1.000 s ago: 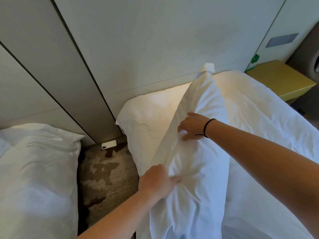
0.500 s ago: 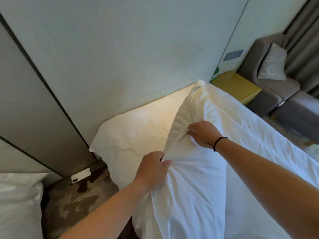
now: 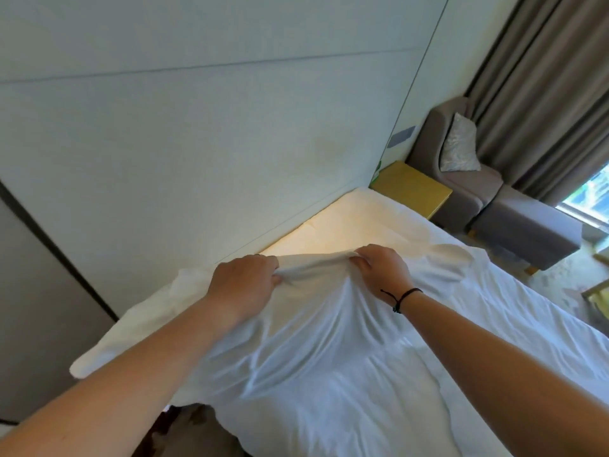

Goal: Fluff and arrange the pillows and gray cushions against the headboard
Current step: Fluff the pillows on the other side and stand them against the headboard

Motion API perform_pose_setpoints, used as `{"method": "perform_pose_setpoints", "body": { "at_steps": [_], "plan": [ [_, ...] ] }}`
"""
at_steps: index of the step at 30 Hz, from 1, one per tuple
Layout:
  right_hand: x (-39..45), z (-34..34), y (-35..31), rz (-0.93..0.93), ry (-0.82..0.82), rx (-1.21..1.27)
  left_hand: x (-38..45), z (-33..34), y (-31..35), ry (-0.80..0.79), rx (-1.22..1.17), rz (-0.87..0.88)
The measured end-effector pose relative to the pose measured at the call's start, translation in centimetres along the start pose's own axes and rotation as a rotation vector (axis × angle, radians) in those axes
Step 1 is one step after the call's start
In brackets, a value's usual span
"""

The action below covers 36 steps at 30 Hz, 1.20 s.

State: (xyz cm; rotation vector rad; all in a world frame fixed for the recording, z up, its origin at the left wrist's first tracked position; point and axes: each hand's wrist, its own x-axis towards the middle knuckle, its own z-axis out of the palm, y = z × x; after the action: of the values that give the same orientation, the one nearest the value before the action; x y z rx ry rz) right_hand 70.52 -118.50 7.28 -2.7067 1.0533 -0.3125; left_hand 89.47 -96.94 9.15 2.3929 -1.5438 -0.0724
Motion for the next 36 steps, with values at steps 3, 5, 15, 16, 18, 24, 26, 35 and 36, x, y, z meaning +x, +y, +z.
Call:
{"method": "perform_pose_setpoints", "body": {
  "at_steps": [3, 5, 15, 16, 18, 24, 26, 35, 36],
  "plan": [
    [1.1, 1.8, -1.1, 0.017, 0.005, -0.002, 2.5, 0.8, -2.6, 0.009, 0.057, -0.007],
    [1.9, 3.2, -1.4, 0.007, -0.004, -0.048, 3.8, 1.9, -3.8, -0.010, 0.145, -0.004],
    [10.4, 8.0, -1.3, 0.027, -0.067, -0.068, 9.6, 6.4, -8.0, -0.003, 0.272, -0.195],
    [11.0, 8.1, -0.9, 0.009, -0.099, -0.082, 10.3, 6.5, -8.6, -0.023, 0.278, -0.187],
    [12.1, 8.3, -0.1, -0.016, -0.159, -0.144, 11.8, 6.4, -10.0, -0.060, 0.287, -0.176],
    [14.6, 9.5, 0.5, 0.035, -0.090, -0.130, 14.5, 5.6, -14.3, -0.111, 0.201, -0.210],
    [16.3, 9.2, 0.5, 0.055, -0.044, -0.104, 16.6, 5.4, -14.8, -0.143, 0.153, -0.203],
    [30.0, 1.6, 2.8, 0.215, -0.052, -0.165, 27.2, 1.1, -11.4, -0.012, 0.117, 0.011],
    [32.2, 0.6, 2.9, 0.209, -0.018, -0.171, 28.5, 0.4, -10.9, 0.025, 0.118, 0.013]
  ]
}}
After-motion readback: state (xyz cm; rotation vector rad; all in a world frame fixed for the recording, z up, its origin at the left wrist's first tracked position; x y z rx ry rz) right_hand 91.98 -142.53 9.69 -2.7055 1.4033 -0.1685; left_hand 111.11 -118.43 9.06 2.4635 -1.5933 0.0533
